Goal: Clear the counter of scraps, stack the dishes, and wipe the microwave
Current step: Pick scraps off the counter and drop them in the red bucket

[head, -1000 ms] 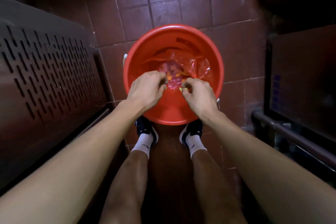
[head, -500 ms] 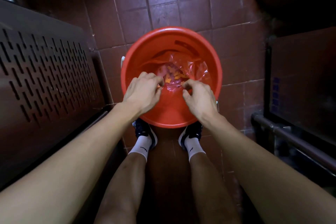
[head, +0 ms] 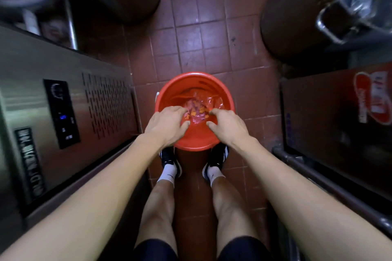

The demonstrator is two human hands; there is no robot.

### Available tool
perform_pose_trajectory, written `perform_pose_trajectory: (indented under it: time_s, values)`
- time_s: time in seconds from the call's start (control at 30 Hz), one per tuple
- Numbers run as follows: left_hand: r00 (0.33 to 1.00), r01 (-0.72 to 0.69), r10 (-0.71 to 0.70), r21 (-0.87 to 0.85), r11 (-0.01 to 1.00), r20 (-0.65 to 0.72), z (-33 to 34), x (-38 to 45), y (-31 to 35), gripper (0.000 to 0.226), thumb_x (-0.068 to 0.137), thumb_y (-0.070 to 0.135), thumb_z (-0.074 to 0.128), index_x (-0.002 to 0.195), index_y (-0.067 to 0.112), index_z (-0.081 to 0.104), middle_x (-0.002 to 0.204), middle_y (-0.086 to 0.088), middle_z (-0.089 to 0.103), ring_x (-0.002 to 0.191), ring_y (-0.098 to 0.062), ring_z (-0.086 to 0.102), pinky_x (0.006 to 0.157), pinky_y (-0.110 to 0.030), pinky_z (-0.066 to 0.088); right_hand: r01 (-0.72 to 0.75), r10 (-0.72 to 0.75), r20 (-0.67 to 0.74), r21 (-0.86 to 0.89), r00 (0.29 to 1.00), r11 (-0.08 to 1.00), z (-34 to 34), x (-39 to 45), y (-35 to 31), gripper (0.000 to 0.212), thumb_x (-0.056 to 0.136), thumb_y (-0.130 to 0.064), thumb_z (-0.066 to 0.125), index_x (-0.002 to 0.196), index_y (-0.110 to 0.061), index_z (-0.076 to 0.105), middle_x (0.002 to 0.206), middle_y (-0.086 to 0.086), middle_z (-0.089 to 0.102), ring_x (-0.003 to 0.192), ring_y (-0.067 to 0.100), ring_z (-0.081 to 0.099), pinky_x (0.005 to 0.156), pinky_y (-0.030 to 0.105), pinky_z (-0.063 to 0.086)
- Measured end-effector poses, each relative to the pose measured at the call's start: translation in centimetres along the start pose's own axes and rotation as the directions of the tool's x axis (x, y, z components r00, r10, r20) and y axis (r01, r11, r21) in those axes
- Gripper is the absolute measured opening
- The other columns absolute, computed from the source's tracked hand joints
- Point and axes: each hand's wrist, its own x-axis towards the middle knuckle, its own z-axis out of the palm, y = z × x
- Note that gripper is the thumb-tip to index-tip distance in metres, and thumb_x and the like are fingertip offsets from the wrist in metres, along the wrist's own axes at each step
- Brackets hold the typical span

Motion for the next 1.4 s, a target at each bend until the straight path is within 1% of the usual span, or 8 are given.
perform_pose_trajectory:
  time_s: [0.3, 0.43, 0.57, 0.77, 0.93, 1.07, 1.2, 1.4]
  values:
    - [0.989, 0.076, -0.078, -0.021, 0.997, -0.126, -7.6, -10.7, 6.1, 0.052, 0.098, 0.044, 0.046, 0.146, 0.024, 0.044, 0.150, 0.003, 0.046, 0.139, -0.020, 0.040, 0.107, -0.045, 0.041, 0.155, -0.156, -0.087, -0.020, 0.984, 0.988, -8.9, -10.3, -3.6, 0.040, 0.090, -0.039, 0.063, 0.127, -0.025, 0.060, 0.129, -0.001, 0.066, 0.120, 0.026, 0.060, 0.096, 0.040, 0.050]
    - [0.967, 0.140, -0.156, -0.096, 0.986, -0.199, -8.9, -15.6, 7.8, 0.053, 0.099, 0.046, 0.045, 0.148, 0.027, 0.042, 0.152, 0.004, 0.043, 0.141, -0.018, 0.038, 0.109, -0.043, 0.039, 0.225, -0.225, -0.123, -0.012, 0.967, 0.974, -11.2, -15.1, -5.1, 0.032, 0.087, -0.036, 0.066, 0.118, -0.029, 0.065, 0.120, -0.004, 0.069, 0.113, 0.024, 0.062, 0.091, 0.038, 0.049]
    - [0.937, 0.201, -0.249, -0.205, 0.958, -0.246, -9.2, -20.1, 7.8, 0.054, 0.096, 0.051, 0.046, 0.146, 0.030, 0.042, 0.149, 0.007, 0.048, 0.136, -0.018, 0.045, 0.105, -0.042, 0.042, 0.259, -0.263, -0.102, -0.054, 0.959, 0.964, -12.0, -18.2, -7.1, 0.035, 0.086, -0.033, 0.063, 0.121, -0.028, 0.064, 0.120, -0.004, 0.070, 0.113, 0.025, 0.064, 0.091, 0.037, 0.051]
    - [0.846, 0.265, -0.389, -0.346, 0.900, -0.364, -9.9, -27.5, 6.0, 0.049, 0.096, 0.047, 0.051, 0.141, 0.029, 0.047, 0.143, 0.004, 0.054, 0.131, -0.022, 0.050, 0.103, -0.042, 0.045, 0.420, -0.431, -0.052, -0.142, 0.901, 0.896, -12.5, -22.3, -12.9, 0.040, 0.090, -0.032, 0.061, 0.130, -0.026, 0.061, 0.124, 0.000, 0.069, 0.115, 0.024, 0.064, 0.091, 0.035, 0.051]
    - [0.763, 0.325, -0.499, -0.424, 0.846, -0.412, -7.8, -33.7, 3.6, 0.052, 0.099, 0.047, 0.047, 0.146, 0.028, 0.043, 0.150, 0.006, 0.046, 0.139, -0.016, 0.040, 0.111, -0.038, 0.037, 0.558, -0.565, 0.025, -0.200, 0.825, 0.805, -10.3, -25.7, -18.2, 0.035, 0.090, -0.027, 0.060, 0.125, -0.025, 0.061, 0.110, 0.005, 0.072, 0.087, 0.031, 0.071, 0.074, 0.041, 0.058]
    - [0.673, 0.342, -0.583, -0.508, 0.791, -0.455, -4.3, -39.7, 2.2, 0.049, 0.100, 0.046, 0.047, 0.145, 0.029, 0.044, 0.149, 0.006, 0.048, 0.137, -0.018, 0.042, 0.109, -0.037, 0.036, 0.655, -0.672, 0.040, -0.274, 0.739, 0.704, -6.7, -29.3, -21.5, 0.038, 0.089, -0.025, 0.064, 0.127, -0.021, 0.061, 0.119, 0.005, 0.069, 0.105, 0.027, 0.067, 0.080, 0.040, 0.057]
    - [0.585, 0.378, -0.672, -0.581, 0.721, -0.454, 0.2, -46.2, 1.5, 0.046, 0.099, 0.045, 0.046, 0.142, 0.030, 0.046, 0.144, 0.004, 0.052, 0.132, -0.021, 0.047, 0.105, -0.038, 0.039, 0.721, -0.735, 0.091, -0.307, 0.671, 0.621, -2.3, -33.9, -23.8, 0.033, 0.086, -0.028, 0.064, 0.118, -0.020, 0.064, 0.113, 0.006, 0.071, 0.104, 0.029, 0.066, 0.082, 0.042, 0.056]
    - [0.448, 0.407, -0.782, -0.680, 0.610, -0.433, 7.9, -56.2, 1.8, 0.046, 0.099, 0.045, 0.048, 0.142, 0.029, 0.047, 0.146, 0.002, 0.050, 0.130, -0.024, 0.049, 0.104, -0.037, 0.038, 0.812, -0.829, 0.165, -0.372, 0.534, 0.449, 4.4, -42.5, -25.4, 0.040, 0.084, -0.032, 0.063, 0.124, -0.027, 0.063, 0.118, -0.004, 0.070, 0.108, 0.021, 0.064, 0.083, 0.036, 0.053]
